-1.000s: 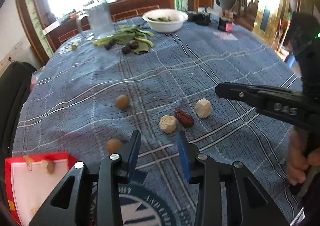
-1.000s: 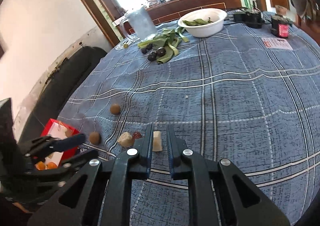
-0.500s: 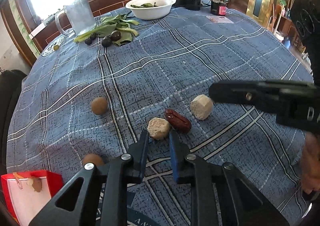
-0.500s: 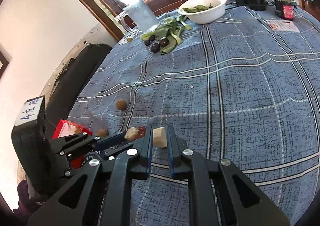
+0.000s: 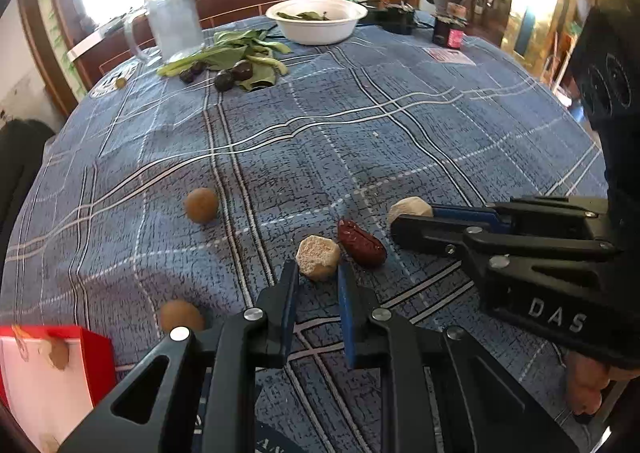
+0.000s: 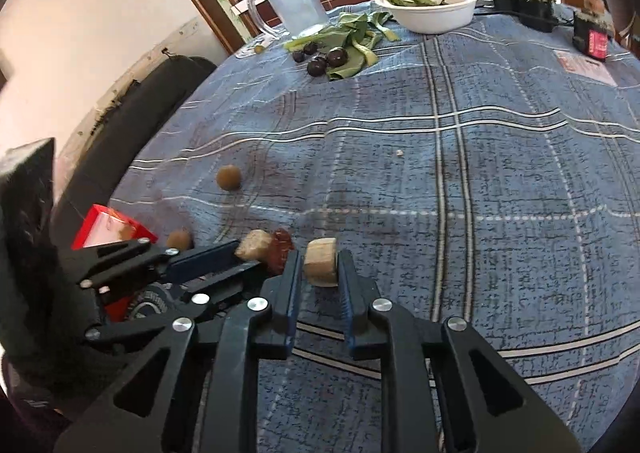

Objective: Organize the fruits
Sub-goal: 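Grasp a yam cube with the right gripper while the left grasps a yam slice, then carry the yam cube and yam slice to the red tray and release both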

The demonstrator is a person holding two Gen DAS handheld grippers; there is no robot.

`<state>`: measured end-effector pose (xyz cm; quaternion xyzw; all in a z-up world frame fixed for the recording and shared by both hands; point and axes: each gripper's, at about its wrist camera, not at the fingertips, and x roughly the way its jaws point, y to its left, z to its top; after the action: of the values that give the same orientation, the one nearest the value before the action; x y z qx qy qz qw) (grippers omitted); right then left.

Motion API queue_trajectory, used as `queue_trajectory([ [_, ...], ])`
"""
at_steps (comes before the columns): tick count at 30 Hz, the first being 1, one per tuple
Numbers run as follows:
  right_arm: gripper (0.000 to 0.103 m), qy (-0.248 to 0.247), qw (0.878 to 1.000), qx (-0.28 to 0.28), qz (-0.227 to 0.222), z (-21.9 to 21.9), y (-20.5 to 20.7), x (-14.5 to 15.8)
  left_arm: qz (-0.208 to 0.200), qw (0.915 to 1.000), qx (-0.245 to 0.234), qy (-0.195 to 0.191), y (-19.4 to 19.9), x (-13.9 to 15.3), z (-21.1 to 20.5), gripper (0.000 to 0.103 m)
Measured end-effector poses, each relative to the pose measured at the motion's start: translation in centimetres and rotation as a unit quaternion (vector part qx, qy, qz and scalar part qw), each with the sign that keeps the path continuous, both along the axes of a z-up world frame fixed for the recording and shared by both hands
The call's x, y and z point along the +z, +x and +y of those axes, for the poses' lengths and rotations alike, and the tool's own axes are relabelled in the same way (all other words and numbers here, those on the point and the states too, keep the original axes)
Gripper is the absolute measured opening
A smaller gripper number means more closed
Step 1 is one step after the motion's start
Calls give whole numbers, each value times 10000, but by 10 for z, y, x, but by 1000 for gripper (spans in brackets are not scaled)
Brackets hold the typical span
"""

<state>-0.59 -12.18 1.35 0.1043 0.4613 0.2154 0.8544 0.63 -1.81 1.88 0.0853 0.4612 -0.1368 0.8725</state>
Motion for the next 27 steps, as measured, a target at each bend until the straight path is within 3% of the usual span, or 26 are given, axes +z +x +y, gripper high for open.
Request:
queue_trajectory([
  [2, 17, 82, 9999, -57, 23, -4, 0, 1, -42, 9999, 52, -76, -3, 3, 2, 18],
  [11, 17, 239, 9966, -247, -750, -17, -15, 30, -581, 9972, 377, -284, -48, 38, 24, 18],
  [19, 16, 134, 9912, -386, -1259, -18, -27, 43, -1207, 9866, 1040, -337, -113, 72, 81, 18],
  [24, 16, 98, 9907, -241, -1336, -5, -38, 45, -1461, 9762, 1598, -66, -146, 79, 125, 18],
  [27, 17, 152, 9904, 161, -1363, 21, -56, 53, -1511, 9717, 1809, 169, -158, 76, 143, 18],
])
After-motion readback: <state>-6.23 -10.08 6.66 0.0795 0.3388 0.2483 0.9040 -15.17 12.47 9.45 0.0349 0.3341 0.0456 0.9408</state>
